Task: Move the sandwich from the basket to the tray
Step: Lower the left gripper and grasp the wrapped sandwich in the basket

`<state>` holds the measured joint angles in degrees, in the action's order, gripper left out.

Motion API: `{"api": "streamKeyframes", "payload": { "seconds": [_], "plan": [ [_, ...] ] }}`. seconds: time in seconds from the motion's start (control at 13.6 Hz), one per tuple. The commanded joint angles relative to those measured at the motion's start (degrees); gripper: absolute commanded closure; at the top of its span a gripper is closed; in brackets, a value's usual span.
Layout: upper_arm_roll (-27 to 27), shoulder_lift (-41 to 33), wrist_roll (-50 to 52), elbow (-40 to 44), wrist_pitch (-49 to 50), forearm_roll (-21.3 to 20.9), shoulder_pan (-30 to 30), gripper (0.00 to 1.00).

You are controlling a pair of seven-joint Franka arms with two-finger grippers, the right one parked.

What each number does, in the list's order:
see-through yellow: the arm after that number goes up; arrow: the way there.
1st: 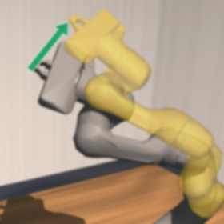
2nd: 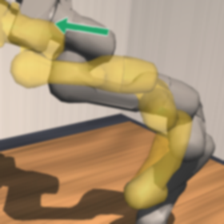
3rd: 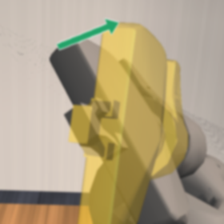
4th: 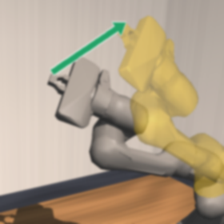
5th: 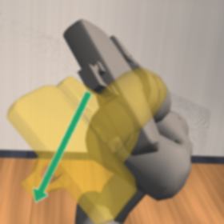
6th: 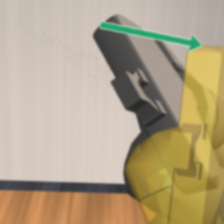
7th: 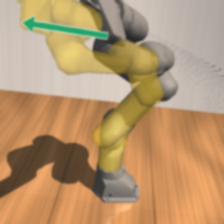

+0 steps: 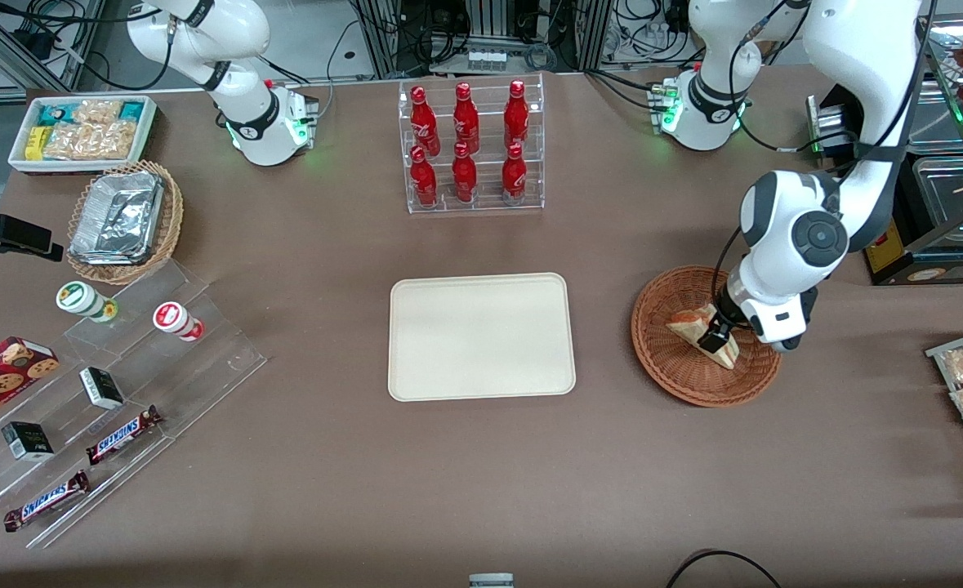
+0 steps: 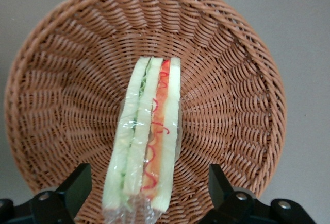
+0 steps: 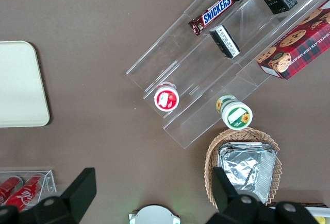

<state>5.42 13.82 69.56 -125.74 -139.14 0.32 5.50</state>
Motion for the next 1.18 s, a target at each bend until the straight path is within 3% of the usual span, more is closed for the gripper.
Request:
{"api": "streamKeyframes", "payload": {
  "seconds": [0.0,0.22,0.3,0.37,0.44,0.81,1.11],
  "plan": [
    [-0.41,2.78,1.81,0.32,-2.28,-0.23,1.53,0.00],
    [-0.41,3.49,1.89,0.24,-2.10,-0.23,1.53,0.04],
    [-0.41,3.49,2.33,0.24,-1.93,-0.23,1.53,0.30],
    [-0.41,3.40,2.86,0.15,-1.58,-0.49,1.62,0.71],
    [-0.41,3.40,2.86,0.15,-1.49,-0.67,1.71,0.96],
    [-0.50,2.09,2.07,1.28,2.80,-1.63,3.37,1.00],
    [-0.33,3.66,1.72,12.95,18.17,-4.80,6.53,1.00]
  ]
}}
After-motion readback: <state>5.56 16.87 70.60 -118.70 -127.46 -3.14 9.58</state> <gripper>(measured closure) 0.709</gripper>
